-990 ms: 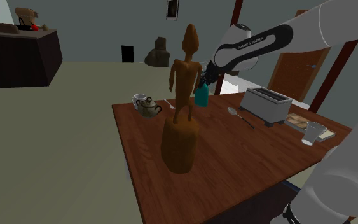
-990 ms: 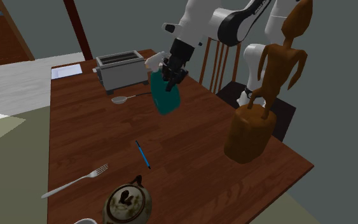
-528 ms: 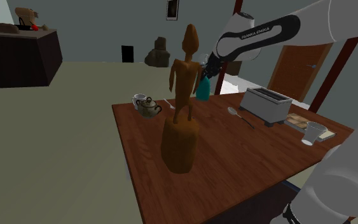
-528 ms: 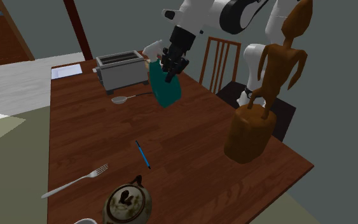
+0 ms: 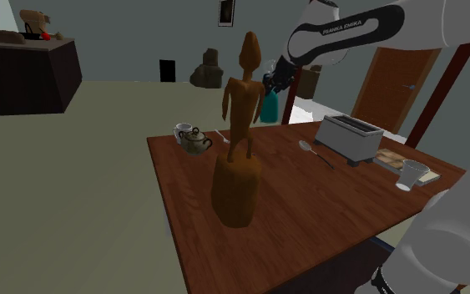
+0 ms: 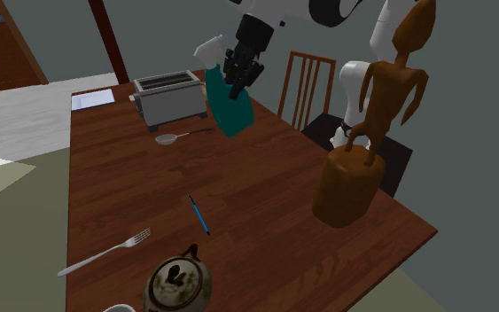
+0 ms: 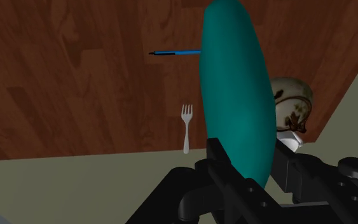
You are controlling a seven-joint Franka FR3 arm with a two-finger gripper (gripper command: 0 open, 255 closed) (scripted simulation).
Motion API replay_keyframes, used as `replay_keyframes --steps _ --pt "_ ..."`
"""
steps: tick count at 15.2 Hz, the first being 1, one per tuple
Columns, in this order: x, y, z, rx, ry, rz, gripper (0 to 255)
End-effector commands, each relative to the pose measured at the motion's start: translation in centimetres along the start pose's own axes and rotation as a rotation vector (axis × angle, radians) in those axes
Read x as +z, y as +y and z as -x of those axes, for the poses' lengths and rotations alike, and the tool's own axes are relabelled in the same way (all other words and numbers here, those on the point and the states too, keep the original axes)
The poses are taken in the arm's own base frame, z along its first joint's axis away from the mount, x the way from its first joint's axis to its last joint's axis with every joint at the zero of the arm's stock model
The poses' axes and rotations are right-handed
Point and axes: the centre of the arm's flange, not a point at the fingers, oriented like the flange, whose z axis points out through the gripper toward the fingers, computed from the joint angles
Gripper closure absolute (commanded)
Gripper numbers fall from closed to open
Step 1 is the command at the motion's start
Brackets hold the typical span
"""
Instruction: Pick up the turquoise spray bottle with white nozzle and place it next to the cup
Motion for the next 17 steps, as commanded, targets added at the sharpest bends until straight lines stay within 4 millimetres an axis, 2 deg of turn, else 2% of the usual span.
replay_keyframes --steps 1,7,17 --pt "-0.9 -0.1 -0.6 0.0 0.0 0.0 255" --pt "-3.5 -0.1 -2.0 0.0 0.0 0.0 255" --pt "-4.3 12.1 2.9 0.0 0.0 0.0 255"
